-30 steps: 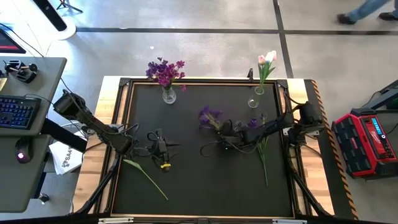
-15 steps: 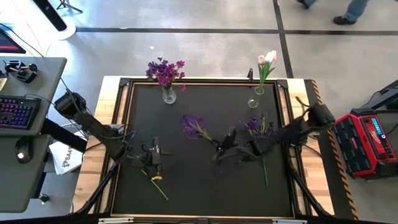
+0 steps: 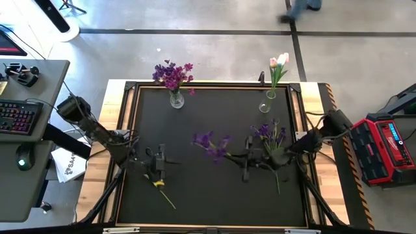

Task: Sort flowers into vase by color
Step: Put the left violet flowers into the left transparent vase

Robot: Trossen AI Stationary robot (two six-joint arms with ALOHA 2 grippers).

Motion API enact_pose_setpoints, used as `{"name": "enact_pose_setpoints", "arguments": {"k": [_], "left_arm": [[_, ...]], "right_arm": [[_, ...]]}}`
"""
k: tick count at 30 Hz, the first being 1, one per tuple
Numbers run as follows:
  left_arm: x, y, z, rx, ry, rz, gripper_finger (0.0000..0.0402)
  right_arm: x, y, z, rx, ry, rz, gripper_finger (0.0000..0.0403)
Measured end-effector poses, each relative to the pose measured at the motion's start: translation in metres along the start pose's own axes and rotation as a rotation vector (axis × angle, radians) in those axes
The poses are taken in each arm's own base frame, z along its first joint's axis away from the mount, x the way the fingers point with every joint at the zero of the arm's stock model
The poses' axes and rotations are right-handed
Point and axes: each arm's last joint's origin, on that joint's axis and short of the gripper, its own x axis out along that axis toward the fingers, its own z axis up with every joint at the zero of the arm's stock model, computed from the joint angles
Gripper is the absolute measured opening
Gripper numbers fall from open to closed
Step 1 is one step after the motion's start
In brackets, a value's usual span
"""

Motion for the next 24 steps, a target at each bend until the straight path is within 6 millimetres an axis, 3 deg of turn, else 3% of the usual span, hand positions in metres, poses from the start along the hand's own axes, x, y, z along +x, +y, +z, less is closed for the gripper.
{"name": "enact_pose_setpoints", "arguments": {"k": [8,15,20,24], "left_arm": [[0.012,0.017,0.01,0.059,-0.176,0.032,0.0131],[0.033,0.017,0.036,0.183,-0.245,-0.153,0.0135],[0.048,0.014,0.06,0.294,-0.323,-0.228,0.0157],[0.061,0.013,0.079,0.285,-0.366,-0.23,0.0191]], "right_arm": [[0.008,0.01,0.011,-0.036,-0.131,0.18,0.0],[0.016,0.02,0.022,-0.072,-0.2,0.294,0.0],[0.021,0.022,0.027,-0.065,-0.215,0.292,0.0],[0.024,0.023,0.028,-0.072,-0.21,0.308,0.0]]}}
